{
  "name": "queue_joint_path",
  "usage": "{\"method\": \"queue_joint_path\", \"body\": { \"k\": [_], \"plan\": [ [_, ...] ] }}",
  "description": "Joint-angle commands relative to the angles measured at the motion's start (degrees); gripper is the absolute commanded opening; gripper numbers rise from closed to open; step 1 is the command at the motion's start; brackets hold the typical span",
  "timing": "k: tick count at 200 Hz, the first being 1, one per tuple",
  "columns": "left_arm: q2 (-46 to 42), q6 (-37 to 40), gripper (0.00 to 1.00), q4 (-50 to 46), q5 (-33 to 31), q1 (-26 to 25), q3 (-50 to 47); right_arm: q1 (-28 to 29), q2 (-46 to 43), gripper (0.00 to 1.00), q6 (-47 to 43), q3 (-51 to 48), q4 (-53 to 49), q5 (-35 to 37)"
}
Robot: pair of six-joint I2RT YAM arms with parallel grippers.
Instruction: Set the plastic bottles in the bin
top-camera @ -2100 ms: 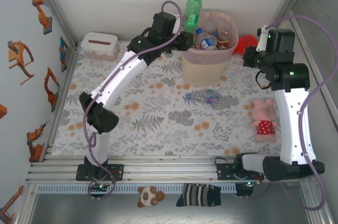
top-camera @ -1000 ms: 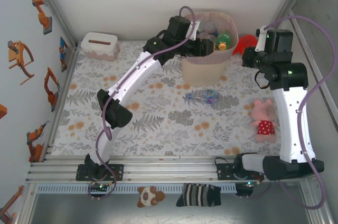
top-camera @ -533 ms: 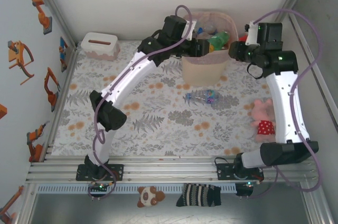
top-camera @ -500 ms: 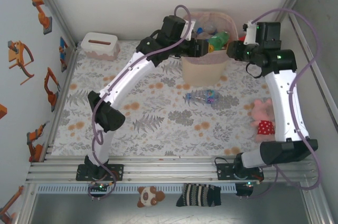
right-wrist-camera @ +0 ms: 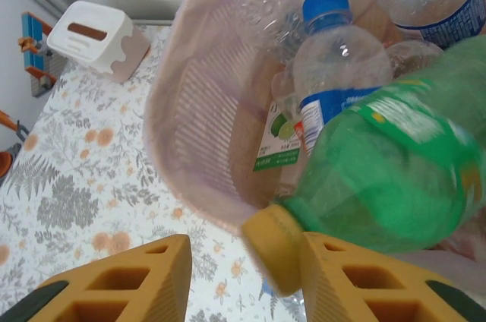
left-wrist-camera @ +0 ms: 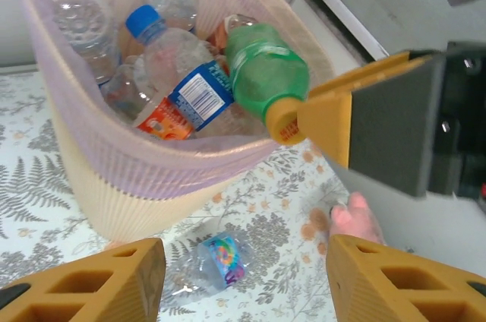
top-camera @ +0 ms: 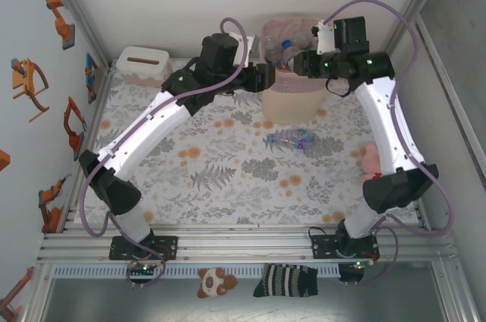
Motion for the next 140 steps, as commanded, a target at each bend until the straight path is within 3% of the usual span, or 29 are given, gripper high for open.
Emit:
{"method": "queue_joint_path", "body": {
  "k": [1, 81, 140],
  "plan": [
    [-3.6, 1.3, 0.58, 3.4, -3.2, 0.4, -3.3, 0.3, 3.3, 0.39, 2.9, 3.0, 0.7, 0.1],
    [-9.5, 1.5, 0.59, 4.9, -6.4, 1.0, -10.3, 0.8, 13.6, 0.38, 6.9, 14.7, 2.4, -4.8],
    [-10.5, 1.0, 0.60, 5.4, -5.7, 1.1, -11.4, 0.7, 12.3, 0.40, 4.2, 17.8, 1.8, 1.9]
  ]
}}
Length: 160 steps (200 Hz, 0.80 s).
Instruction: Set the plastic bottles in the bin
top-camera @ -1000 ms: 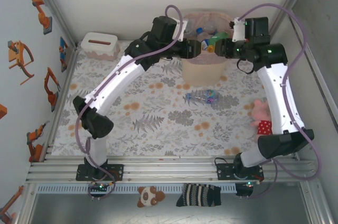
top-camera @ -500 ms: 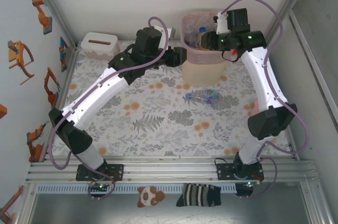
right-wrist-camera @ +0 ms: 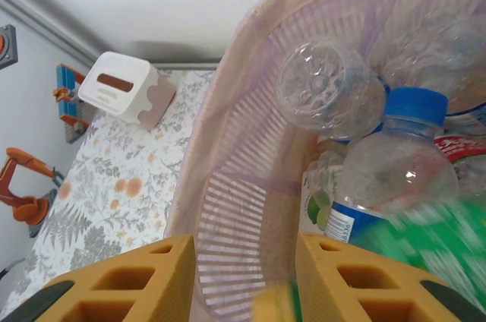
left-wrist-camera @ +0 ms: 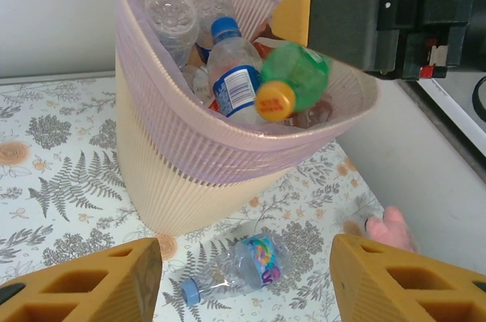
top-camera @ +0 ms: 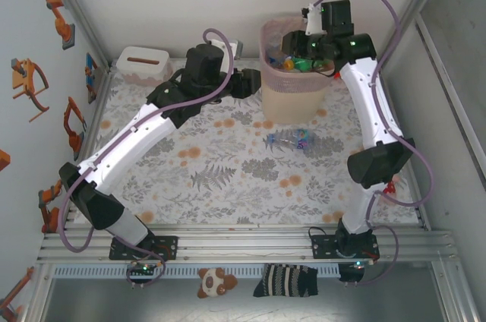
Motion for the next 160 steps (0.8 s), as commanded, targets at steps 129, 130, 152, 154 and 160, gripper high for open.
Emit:
{"method": "queue_joint_path", "body": {
  "k": [129, 130, 152, 154, 160],
  "plan": [
    [-5.4, 0.9, 0.62, 3.8, -0.3, 0.3, -5.9, -3.6, 4.7, 0.41, -3.9, -2.0, -8.8, 15.9],
    [-5.4, 0.9, 0.62, 3.8, -0.2, 0.3, -6.0, -3.6, 4.7, 0.41, -3.8, -2.1, -8.9, 15.9],
    [-5.2, 1.1, 0.63, 3.5, 0.0, 0.3, -6.7, -3.6, 2.3, 0.41, -3.9, -2.0, -8.4, 15.4],
    [-5.2, 1.1, 0.63, 3.4, 0.1, 0.3, -6.8, -3.6, 2.0, 0.41, -3.9, -2.0, -8.3, 15.3],
    [-5.2, 1.1, 0.63, 3.3, 0.2, 0.4, -7.0, -3.5, 1.3, 0.41, -3.9, -1.8, -8.1, 14.9]
  ]
}}
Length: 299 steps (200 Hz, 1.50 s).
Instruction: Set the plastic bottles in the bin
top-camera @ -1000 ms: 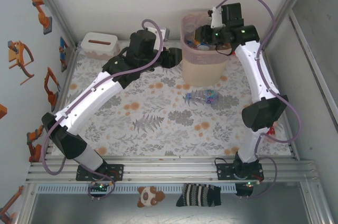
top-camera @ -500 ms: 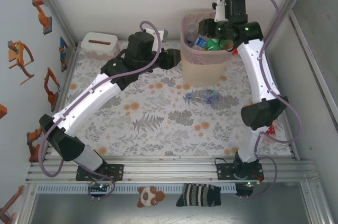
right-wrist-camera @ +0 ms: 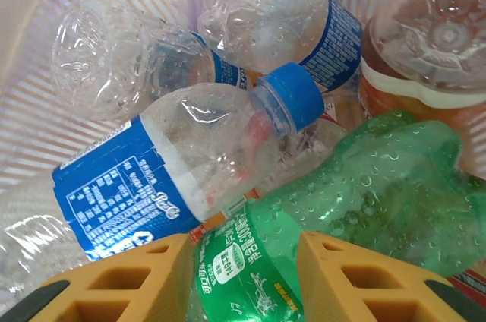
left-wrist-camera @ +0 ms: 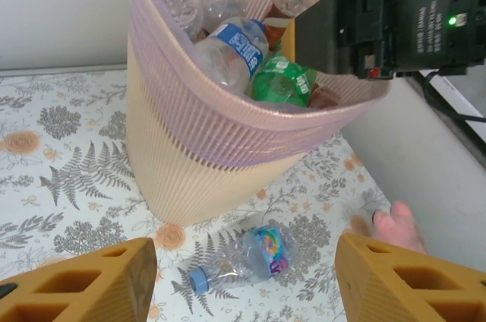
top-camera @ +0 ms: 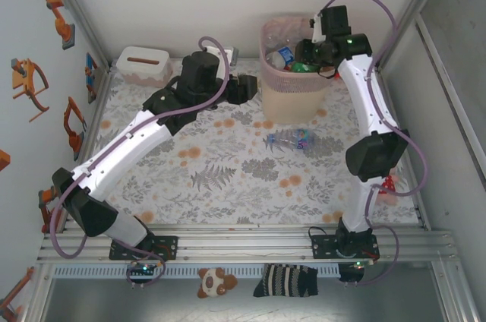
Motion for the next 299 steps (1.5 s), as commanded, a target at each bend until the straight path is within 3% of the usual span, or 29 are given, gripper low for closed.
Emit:
{"method": "queue_joint_path", "body": {
  "k": [1, 67, 105, 168, 246, 299],
  "plan": [
    [-1.4, 1.1, 0.63, 1.0, 1.1, 0.4, -0.8, -0.7, -3.0, 0.41, -0.6, -0.7, -3.5, 2.0],
    [-0.6, -1.3, 0.63, 1.8, 2.4, 0.4, -5.4, -0.7, -12.3, 0.41, 0.5, -3.0, -2.2, -0.9],
    [1.8, -8.0, 0.62, 3.2, 4.1, 0.4, -8.3, -0.7, -17.9, 0.41, 0.4, -8.3, -1.7, 0.8],
    [8.8, -30.7, 0.58, 1.3, 1.7, 0.4, -9.5, -0.7, -25.4, 0.41, 0.0, -15.0, -1.5, 3.7],
    [16.8, -63.2, 0.55, 7.1, 7.7, 1.6, -12.5, -0.7, -31.1, 0.41, -1.3, -18.7, -2.8, 7.0],
    [22.5, -79.2, 0.56, 13.2, 11.4, 0.9, -13.7, -0.7, -33.3, 0.41, -2.2, -19.7, -3.4, 8.8]
  ]
}}
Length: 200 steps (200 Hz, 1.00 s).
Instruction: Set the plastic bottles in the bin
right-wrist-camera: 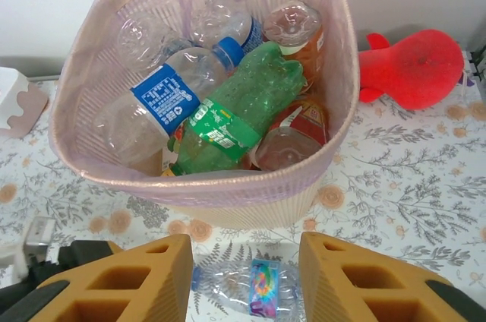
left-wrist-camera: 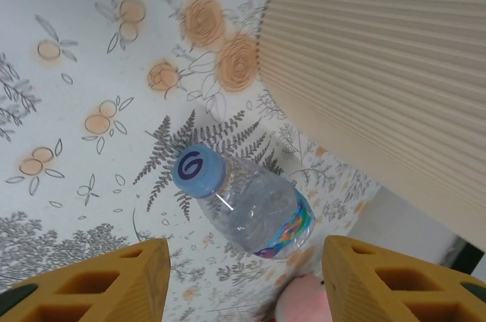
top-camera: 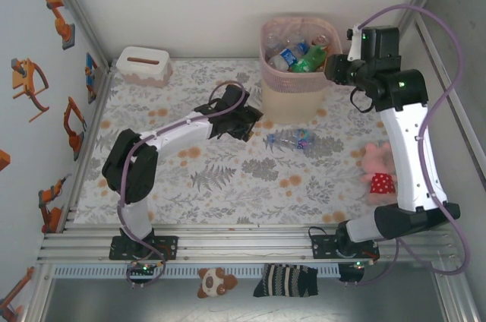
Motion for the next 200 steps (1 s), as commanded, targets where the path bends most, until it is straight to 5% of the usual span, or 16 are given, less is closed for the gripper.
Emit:
{"method": "queue_joint_path", "body": {
  "k": [1, 82, 200],
  "plan": [
    [1.5, -11.6, 0.56, 3.6, 2.3, -0.5, -0.7, -0.4, -1.7, 0.41, -1.3, -0.7, -0.9, 2.1],
    [10.3, -24.6, 0.63, 10.5, 4.4, -2.0, 2.2, -0.5, -3.2, 0.41, -2.7, -1.5, -1.8, 4.2],
    [17.7, -27.7, 0.58, 9.6, 4.7, -2.2, 7.8, -0.9, -4.5, 0.41, -5.1, -2.1, -2.8, 7.3]
  ]
}}
